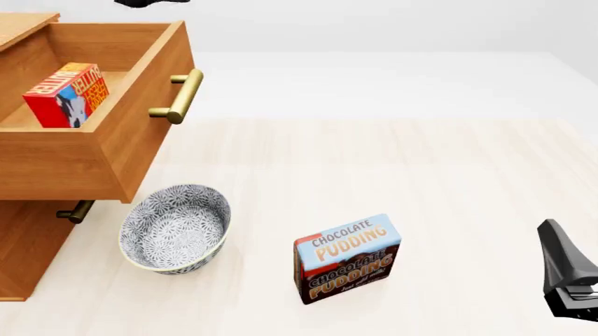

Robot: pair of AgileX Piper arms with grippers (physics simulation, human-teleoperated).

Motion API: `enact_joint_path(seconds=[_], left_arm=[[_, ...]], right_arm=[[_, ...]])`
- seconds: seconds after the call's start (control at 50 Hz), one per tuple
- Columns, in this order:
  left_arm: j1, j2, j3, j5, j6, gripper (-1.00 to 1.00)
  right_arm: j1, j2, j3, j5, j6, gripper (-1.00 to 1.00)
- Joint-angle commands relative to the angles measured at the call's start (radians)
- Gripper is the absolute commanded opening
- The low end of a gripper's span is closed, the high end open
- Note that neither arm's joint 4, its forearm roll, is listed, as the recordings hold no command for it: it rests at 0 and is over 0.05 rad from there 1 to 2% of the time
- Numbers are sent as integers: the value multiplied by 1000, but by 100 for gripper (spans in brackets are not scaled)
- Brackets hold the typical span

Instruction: Put the butter at the back in the top drawer of the cabinet and close it.

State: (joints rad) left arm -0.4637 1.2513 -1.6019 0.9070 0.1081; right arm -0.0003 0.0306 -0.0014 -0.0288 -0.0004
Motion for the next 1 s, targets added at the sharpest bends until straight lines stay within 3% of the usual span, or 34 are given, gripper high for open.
enact_joint_path(seconds=[0.02, 0.26, 0.48, 0.78, 1.0], left_arm=[[-106, 51, 37, -89, 2, 100], [-170, 112, 74, -153, 10, 100], [-221, 211, 81, -205, -42, 100], [-237, 338, 144, -312, -83, 100], [-248, 370, 148, -325, -114, 100]], right_arm=[[0, 0, 0, 0, 0, 100], [0, 0, 0, 0, 0, 100], [0, 0, 0, 0, 0, 100], [0, 0, 0, 0, 0, 100], [0, -1, 0, 0, 0, 100]])
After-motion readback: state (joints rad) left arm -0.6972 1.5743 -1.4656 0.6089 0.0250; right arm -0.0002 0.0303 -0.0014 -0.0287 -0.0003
